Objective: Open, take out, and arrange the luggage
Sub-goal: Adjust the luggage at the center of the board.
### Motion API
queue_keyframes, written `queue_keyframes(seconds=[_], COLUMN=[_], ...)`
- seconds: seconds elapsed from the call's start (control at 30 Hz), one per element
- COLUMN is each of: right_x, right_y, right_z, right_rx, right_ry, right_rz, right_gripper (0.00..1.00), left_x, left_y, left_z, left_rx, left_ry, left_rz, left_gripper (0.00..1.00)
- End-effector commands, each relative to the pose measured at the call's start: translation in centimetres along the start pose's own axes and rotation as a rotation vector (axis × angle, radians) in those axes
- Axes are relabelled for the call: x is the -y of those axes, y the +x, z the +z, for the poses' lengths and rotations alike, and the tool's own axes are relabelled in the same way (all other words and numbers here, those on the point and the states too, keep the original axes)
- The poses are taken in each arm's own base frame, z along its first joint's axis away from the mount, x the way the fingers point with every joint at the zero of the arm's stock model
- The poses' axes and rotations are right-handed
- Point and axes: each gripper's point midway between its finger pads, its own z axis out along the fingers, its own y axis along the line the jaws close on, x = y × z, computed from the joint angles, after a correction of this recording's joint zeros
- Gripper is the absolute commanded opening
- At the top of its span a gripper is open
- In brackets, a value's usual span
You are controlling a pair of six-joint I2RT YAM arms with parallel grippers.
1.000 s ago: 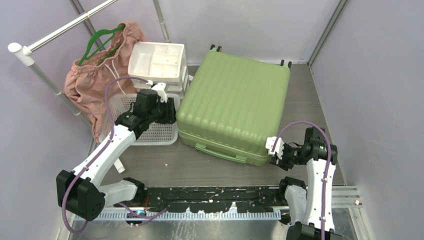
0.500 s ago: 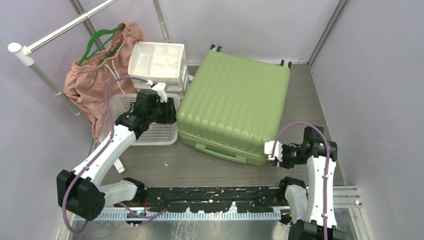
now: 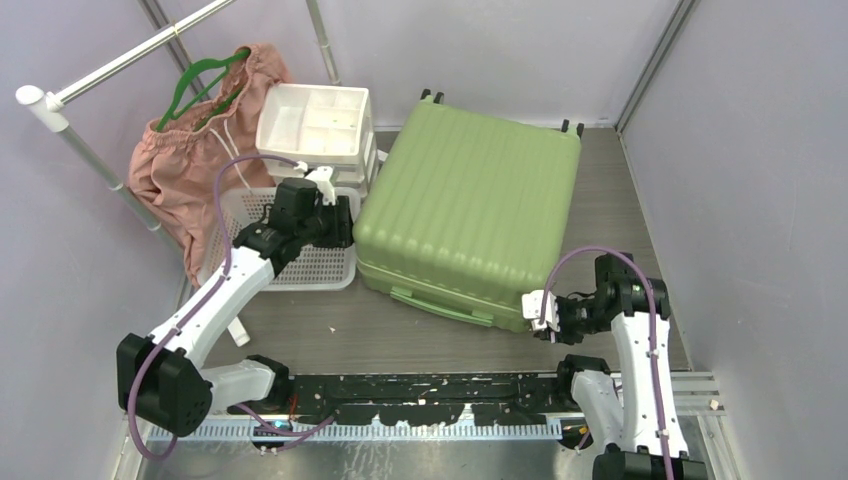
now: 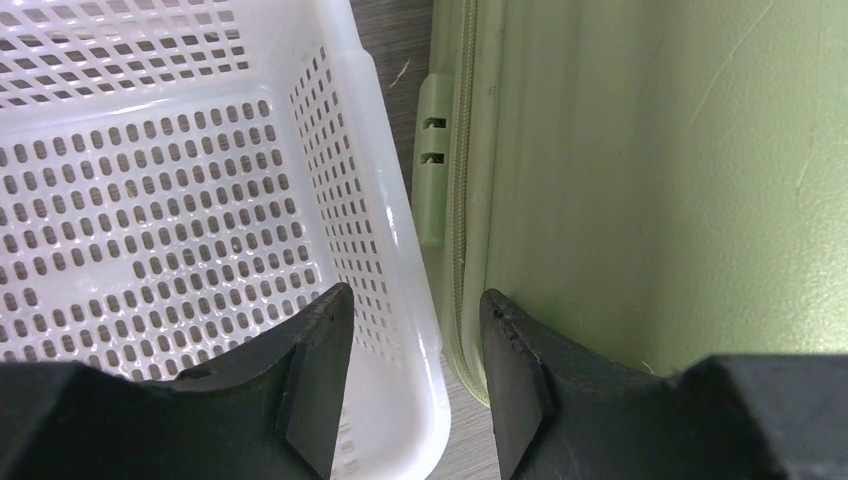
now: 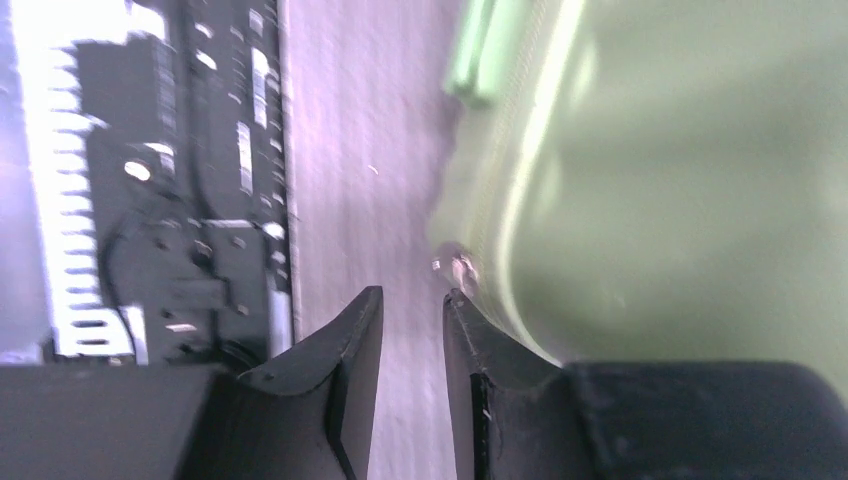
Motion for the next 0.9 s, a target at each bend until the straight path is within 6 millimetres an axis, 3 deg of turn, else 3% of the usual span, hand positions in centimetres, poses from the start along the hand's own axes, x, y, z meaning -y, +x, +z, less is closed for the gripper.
queue_keyframes(seconds=[0.0,0.23,0.47,0.67,0.87], right_x=[-4.3,-3.2,-2.2,-0.6,1.7], right_y=[-5.5,-5.7,-6.6,-7.9,-11.2], right_z=[0.4,0.6,-2.2,-4.4,-6.8], right_rx=[0.259,0.269,0.172,0.133,0.204], right_ry=[-0.148,-0.109,-0.141,-0.071,0.026], right_rz=[0.159,0.175,0.316,0.385,0.427], right_gripper=[0.34,0.34,0.36,0.37,0.39], left_x=[4.3,4.5,4.1,3.2,1.8], left_y=[-0.9,-1.1,-1.9,-4.0,-6.5], left_z=[-0.1,-0.2,-1.0,-3.3,-6.9], left_rx=[0.023,0.027,0.044,0.082,0.12], left_ry=[0.194,0.2,0.171,0.103,-0.002], left_rz=[-0.03,-0.037,-0.006,0.027,0.056], left_gripper=[0.52,0.52,0.54,0.55,0.56])
